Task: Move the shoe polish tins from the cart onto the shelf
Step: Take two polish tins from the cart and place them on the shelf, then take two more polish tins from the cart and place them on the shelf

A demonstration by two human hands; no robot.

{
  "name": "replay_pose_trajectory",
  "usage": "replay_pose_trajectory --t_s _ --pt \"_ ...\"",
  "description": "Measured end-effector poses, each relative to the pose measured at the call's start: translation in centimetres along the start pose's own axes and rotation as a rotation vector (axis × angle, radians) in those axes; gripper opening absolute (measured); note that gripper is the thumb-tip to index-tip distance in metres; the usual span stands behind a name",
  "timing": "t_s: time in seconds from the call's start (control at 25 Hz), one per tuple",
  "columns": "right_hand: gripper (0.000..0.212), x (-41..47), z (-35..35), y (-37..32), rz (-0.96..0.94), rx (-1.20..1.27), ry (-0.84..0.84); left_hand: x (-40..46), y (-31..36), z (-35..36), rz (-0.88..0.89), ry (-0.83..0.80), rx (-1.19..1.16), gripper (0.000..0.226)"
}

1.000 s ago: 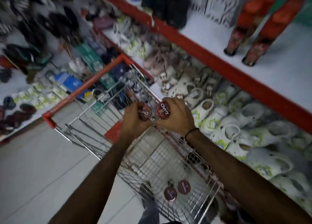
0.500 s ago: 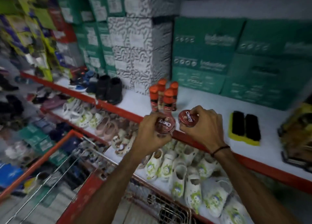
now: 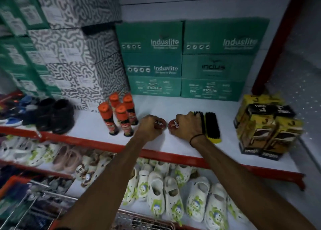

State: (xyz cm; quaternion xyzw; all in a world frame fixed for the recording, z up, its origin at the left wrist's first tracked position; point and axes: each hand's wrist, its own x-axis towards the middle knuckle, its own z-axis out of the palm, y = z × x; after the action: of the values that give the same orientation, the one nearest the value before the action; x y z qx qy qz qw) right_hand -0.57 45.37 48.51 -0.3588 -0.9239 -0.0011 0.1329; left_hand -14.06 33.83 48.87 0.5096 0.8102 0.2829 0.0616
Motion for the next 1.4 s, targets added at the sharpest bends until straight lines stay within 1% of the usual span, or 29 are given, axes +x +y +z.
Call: replay_pose_trajectory --t_s 0.2,0.44,0.52,0.56,0.6,0.64,0.72,0.8,0.84,0.92,1.0,1.08,1.2,1.32,1.36,1.4 --pt "0.049 2.8 0.8 0.4 0.016 -0.029 -0.013 3.0 0.2 0.9 -0.024 -0.004 0.006 0.025" --pt "0.052 3.4 1.0 1.1 0.031 -0.016 -0.014 4.1 0.0 1.2 -0.052 -0.003 0.001 0.028" --pt "0.051 2.7 0.2 0.9 0.044 0.034 0.008 3.6 0.2 1.0 -0.076 0.023 -0.001 0.041" --pt "0.048 2.1 -0.5 0.5 0.041 0.079 0.053 3.0 0.2 0.7 -0.091 0.050 -0.006 0.049" --pt "0.044 1.1 -0.9 0.0 0.026 0.126 0.121 1.8 0.2 0.3 -0.089 0.095 -0.014 0.052" --pt "0.039 0.0 -1.5 -0.7 0.003 0.172 0.209 0.8 0.3 -0.4 -0.054 0.163 -0.024 0.048" --pt "0.026 -2.7 -1.8 -2.8 -0.094 0.297 0.390 -2.8 -0.1 -1.6 0.054 0.344 -0.052 0.032" --pt "0.017 -5.6 -1.1 -5.4 -0.212 0.437 0.548 -7.3 -1.1 -2.1 0.093 0.532 -0.105 0.021" --pt "0.015 -7.2 -0.1 -6.8 -0.261 0.495 0.585 -9.8 -2.0 -1.8 0.084 0.610 -0.127 0.017" --pt "0.012 -10.7 2.7 -9.7 -0.352 0.562 0.559 -15.0 -4.5 0.0 0.014 0.711 -0.144 0.012" --pt "0.009 -14.6 6.9 -12.2 -0.439 0.611 0.410 -20.5 -7.9 3.2 -0.132 0.694 -0.150 0.010" --pt "0.009 -19.0 11.7 -13.6 -0.502 0.615 0.208 -26.0 -11.3 7.4 -0.305 0.567 -0.134 0.011" --pt "0.011 -24.6 19.3 -14.3 -0.540 0.501 -0.205 -33.4 -15.3 14.2 -0.537 0.289 -0.099 0.017" --pt "0.032 -29.2 26.4 -13.8 -0.566 0.262 -0.712 -39.7 -17.6 22.0 -0.767 -0.026 -0.124 0.026" --pt "0.039 -30.4 29.0 -13.6 -0.579 0.155 -0.861 -41.3 -18.3 24.7 -0.848 -0.141 -0.125 0.029" --pt "0.046 -31.8 32.0 -13.5 -0.598 0.042 -0.974 -42.8 -19.1 28.0 -0.932 -0.276 -0.122 0.036"
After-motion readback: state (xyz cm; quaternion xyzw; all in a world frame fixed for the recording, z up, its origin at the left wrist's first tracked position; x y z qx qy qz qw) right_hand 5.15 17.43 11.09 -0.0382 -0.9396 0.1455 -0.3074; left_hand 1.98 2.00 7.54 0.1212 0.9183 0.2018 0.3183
